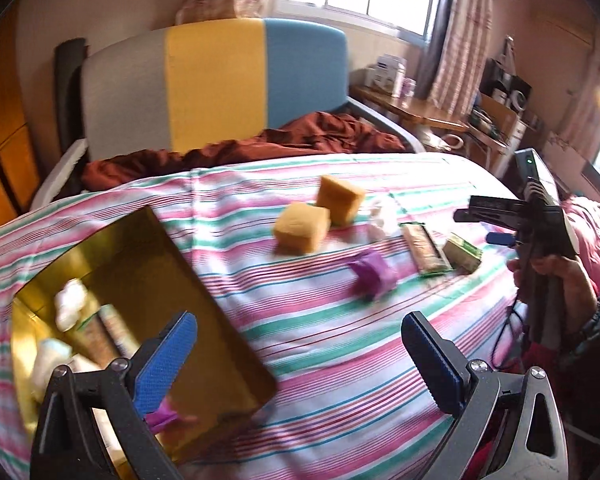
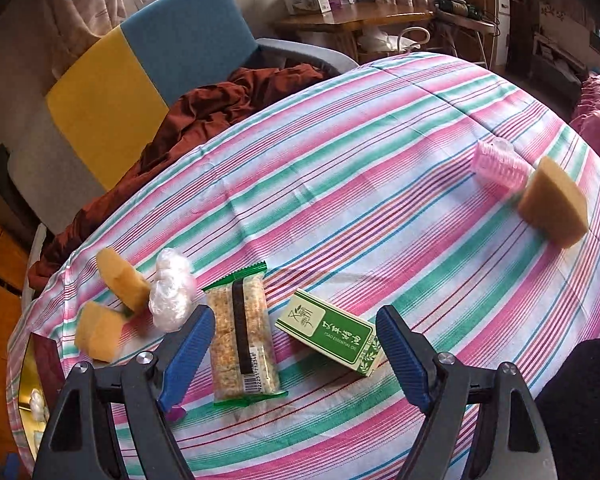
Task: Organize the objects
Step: 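Move the left gripper to the purple packet while the right gripper returns to the table, then grasp the purple packet with the left gripper while the right gripper reaches the green box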
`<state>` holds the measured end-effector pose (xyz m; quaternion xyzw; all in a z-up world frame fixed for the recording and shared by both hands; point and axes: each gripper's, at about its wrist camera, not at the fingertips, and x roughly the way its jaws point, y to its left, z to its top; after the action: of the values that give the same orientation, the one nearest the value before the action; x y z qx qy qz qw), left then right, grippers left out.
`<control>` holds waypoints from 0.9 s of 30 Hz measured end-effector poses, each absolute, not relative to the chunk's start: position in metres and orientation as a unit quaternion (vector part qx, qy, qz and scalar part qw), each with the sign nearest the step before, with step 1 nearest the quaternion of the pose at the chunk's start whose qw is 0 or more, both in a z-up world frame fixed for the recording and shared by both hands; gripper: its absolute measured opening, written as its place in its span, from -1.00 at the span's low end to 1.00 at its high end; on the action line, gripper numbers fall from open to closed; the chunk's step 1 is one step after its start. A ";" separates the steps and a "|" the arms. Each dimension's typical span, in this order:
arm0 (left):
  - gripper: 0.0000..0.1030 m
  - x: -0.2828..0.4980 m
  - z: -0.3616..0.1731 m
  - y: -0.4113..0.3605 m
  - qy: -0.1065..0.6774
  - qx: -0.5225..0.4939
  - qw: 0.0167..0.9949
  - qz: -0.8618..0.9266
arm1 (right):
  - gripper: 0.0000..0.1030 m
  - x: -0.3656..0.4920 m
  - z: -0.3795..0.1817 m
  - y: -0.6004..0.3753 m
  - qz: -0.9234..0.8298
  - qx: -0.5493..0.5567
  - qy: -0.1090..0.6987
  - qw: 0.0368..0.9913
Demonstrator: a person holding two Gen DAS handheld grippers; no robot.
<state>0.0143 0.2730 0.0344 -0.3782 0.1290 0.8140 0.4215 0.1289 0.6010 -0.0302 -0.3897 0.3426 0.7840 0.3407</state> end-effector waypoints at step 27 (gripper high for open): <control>0.33 -0.021 -0.078 0.437 0.137 -0.497 0.395 0.760 | 0.64 0.136 -0.036 0.614 0.775 -0.380 0.380 0.333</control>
<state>-0.0212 0.4371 -0.0776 -0.4975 0.1375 0.7599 0.3953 0.1361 0.6138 -0.0364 -0.3802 0.3803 0.7745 0.3329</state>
